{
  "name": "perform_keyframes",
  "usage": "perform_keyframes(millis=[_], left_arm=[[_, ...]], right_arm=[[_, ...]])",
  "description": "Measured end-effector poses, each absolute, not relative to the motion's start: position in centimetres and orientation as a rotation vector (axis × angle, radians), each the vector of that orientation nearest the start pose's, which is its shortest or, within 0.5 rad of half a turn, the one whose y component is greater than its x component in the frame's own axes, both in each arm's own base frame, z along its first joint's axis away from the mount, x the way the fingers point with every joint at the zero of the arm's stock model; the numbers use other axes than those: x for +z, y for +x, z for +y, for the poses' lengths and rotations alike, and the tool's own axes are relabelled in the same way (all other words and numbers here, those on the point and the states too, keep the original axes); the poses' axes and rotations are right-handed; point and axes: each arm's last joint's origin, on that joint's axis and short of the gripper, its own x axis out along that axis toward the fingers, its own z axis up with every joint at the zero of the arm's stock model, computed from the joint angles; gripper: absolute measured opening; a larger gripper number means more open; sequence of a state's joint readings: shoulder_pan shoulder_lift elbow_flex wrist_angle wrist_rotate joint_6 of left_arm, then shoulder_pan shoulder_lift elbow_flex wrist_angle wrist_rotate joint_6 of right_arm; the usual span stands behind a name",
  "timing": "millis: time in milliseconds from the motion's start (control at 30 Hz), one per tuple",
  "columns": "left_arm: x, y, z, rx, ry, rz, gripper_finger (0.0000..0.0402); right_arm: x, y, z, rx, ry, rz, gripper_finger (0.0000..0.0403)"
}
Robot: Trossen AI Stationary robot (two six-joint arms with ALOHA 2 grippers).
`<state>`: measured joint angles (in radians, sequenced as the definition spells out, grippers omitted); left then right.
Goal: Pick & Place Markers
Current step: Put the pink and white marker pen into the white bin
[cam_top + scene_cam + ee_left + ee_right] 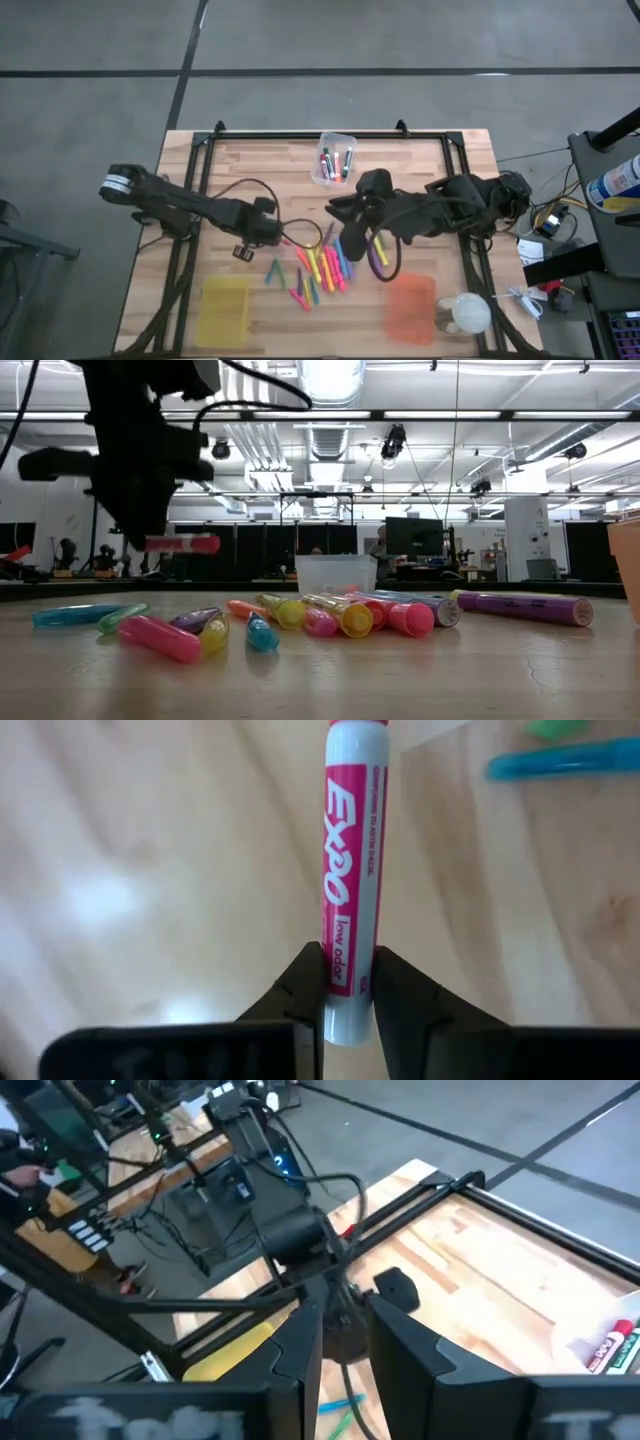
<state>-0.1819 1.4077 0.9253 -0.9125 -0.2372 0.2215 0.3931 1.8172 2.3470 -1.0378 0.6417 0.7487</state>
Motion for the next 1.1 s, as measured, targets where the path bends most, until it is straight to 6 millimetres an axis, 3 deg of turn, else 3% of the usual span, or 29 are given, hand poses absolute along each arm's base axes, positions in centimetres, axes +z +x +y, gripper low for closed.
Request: perform_keyframes(millis=[200,433,533,867,1100], left_arm=[[23.8,21.9,-1.9,0.073,0.348,1.263,0.0056],[25.8,20.9,0.7,0.337,0.003,1.114,0.0056],[26.3,21.1,1.7,0.370,-0.169,1.052,0.0056],[29.2,24.9,6.4,0.435,-0.756,0.620,0.0056],[29.1,28.5,10.1,0.416,-0.985,0.402,0.0056]], right_arm=[[49.2,32.4,11.3,-0.501,0.450,0.262,0.0075],[49.3,32.5,10.8,-0.548,0.377,0.252,0.0075],[49.3,32.6,10.2,-0.619,0.292,0.237,0.0075],[49.8,32.4,8.0,-0.693,-0.032,0.309,0.0075],[49.8,32.5,7.3,-0.698,-0.114,0.342,0.0075]])
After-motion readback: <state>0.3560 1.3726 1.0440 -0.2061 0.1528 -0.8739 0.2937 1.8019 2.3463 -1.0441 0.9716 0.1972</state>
